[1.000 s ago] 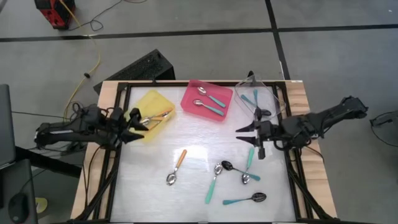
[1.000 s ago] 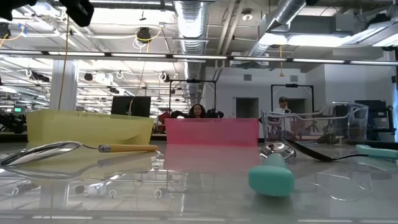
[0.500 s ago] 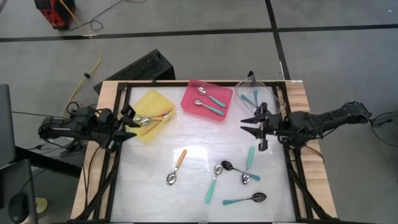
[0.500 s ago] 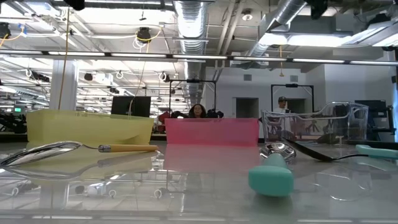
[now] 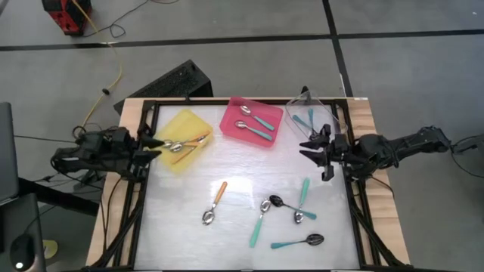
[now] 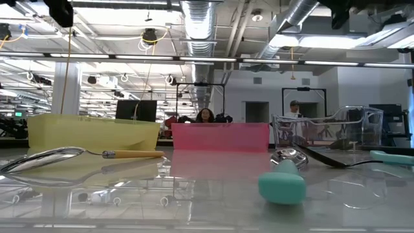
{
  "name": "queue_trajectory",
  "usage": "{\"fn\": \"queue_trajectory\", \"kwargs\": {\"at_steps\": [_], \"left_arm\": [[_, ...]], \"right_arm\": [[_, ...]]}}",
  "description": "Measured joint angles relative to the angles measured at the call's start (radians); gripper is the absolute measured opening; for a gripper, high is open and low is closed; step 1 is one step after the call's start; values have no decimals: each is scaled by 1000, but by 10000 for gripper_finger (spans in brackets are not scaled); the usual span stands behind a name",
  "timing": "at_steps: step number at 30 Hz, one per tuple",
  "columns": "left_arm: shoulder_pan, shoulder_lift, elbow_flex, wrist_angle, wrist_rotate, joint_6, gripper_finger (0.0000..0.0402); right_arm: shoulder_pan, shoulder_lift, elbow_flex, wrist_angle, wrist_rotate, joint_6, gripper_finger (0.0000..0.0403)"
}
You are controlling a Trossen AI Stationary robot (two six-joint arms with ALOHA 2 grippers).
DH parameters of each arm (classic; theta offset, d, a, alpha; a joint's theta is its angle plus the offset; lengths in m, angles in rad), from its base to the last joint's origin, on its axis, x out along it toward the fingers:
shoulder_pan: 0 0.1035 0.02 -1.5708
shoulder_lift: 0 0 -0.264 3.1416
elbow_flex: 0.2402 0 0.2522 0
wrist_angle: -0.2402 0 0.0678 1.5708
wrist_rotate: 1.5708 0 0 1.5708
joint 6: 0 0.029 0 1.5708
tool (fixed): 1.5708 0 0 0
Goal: Sort silverware by color (type)
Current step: Put the blue spoon into the transparent bin
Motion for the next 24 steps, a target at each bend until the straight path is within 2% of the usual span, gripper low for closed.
{"fn": "queue_trajectory", "kwargs": {"at_steps": [5,12,16,24], "left_arm": [[0,16,0,-39,4,1,148],[0,15,-19,-31,-3,22,148],[0,15,-45,-8,-19,25,148],[0,15,-61,53,-19,-7,148]], "right_arm": [[14,29,0,-42,-1,54,134],[30,124,0,-16,-2,36,134],[30,181,-1,35,-1,20,134],[30,218,-98,290,-1,-1,134]]}}
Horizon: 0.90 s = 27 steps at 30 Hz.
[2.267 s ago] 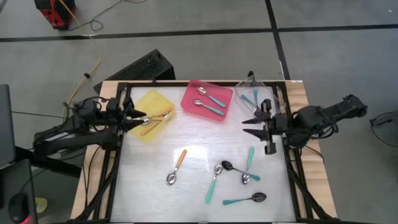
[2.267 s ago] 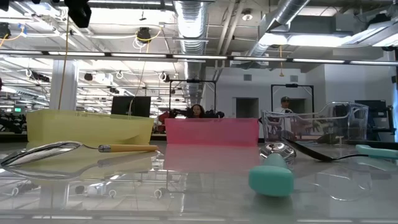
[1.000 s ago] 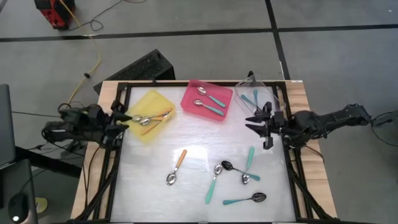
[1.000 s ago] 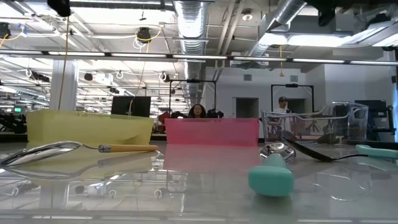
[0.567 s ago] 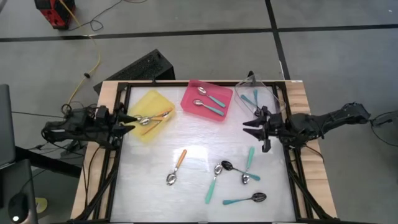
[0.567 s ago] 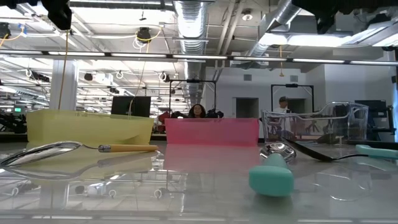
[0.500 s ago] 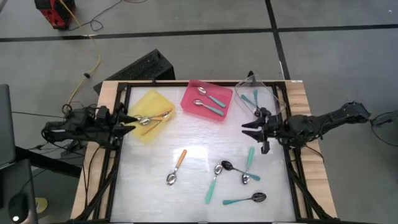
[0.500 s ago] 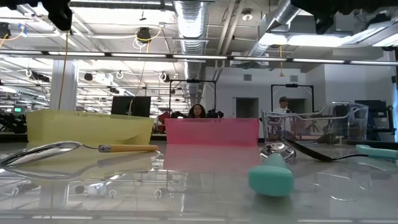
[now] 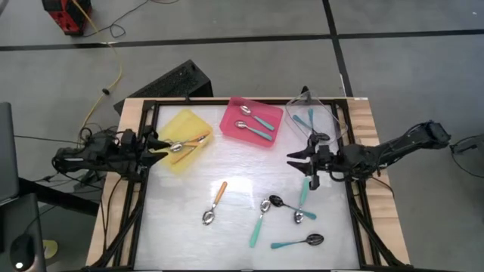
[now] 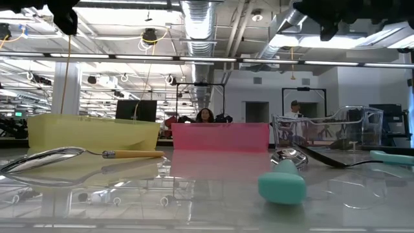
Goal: Sort silverware by color (type)
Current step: Put the blue spoon into the transparent bin
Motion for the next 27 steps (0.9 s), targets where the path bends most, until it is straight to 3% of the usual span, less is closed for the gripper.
{"fn": "queue_trajectory", "kwargs": {"at_steps": [9,12,16,20,27], "left_arm": [[0,0,82,-3,0,4,148],[0,-1,91,-15,-2,25,148],[0,0,89,-59,-3,28,148],[0,0,63,-70,-3,33,148],[0,-1,6,59,-3,61,148]], "right_arm": [[0,-266,63,6,32,-162,134],[0,-363,66,-83,35,-171,134],[0,-497,63,-320,35,-73,134],[0,-572,15,-436,33,53,134],[0,-637,-90,-419,52,82,134]]}}
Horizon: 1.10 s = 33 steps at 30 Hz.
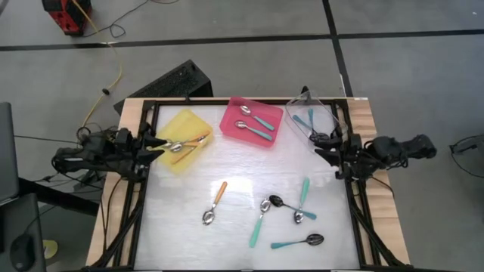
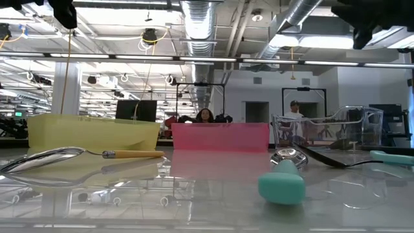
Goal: Sort silverware by color (type)
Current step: Put the blue spoon into the transparent bin
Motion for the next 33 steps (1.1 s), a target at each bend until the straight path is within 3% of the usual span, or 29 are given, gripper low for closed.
{"fn": "queue_trajectory", "kwargs": {"at_steps": [7,20,33], "left_arm": [[0,0,-18,-6,0,-17,148],[0,0,-19,-45,0,-36,148],[0,1,-19,-90,0,-37,148]], "right_arm": [[0,-9,-63,23,5,39,134],[0,-9,-253,286,5,55,134],[0,-8,-254,247,5,86,134]]}}
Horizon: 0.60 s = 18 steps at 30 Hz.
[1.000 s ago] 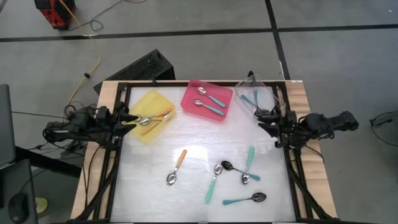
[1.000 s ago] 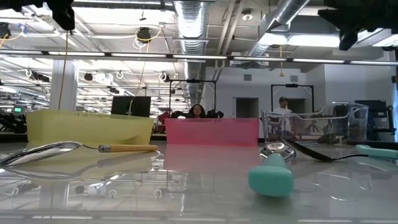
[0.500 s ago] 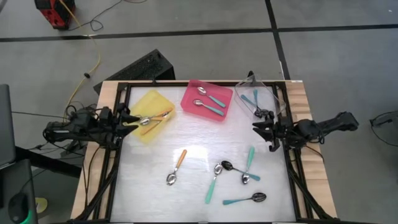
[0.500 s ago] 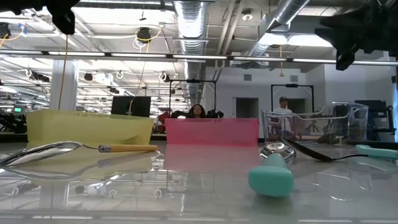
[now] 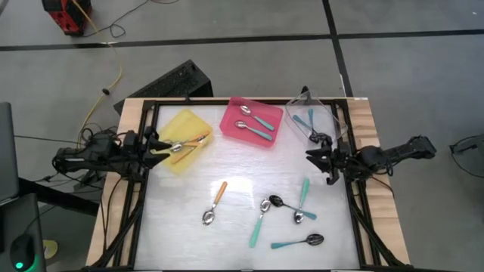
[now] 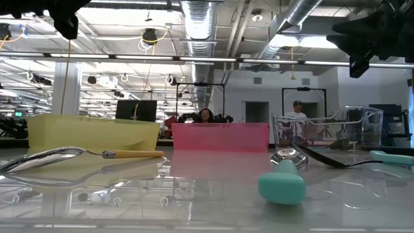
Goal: Sort silverware by color (type)
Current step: Put the blue spoon into the transparent bin
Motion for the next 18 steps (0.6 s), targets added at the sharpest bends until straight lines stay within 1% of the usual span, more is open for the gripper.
{"fn": "queue_trajectory", "kwargs": {"at_steps": [5,12,16,18], "left_arm": [[0,0,0,-20,0,0,148],[0,0,-7,-11,0,0,148],[0,0,-101,77,1,-17,148],[0,1,-156,166,1,-47,148]], "right_arm": [[0,0,0,-33,0,45,134],[0,0,-1,-29,0,47,134],[0,0,-2,-33,0,47,134],[0,0,-2,-33,0,47,134]]}}
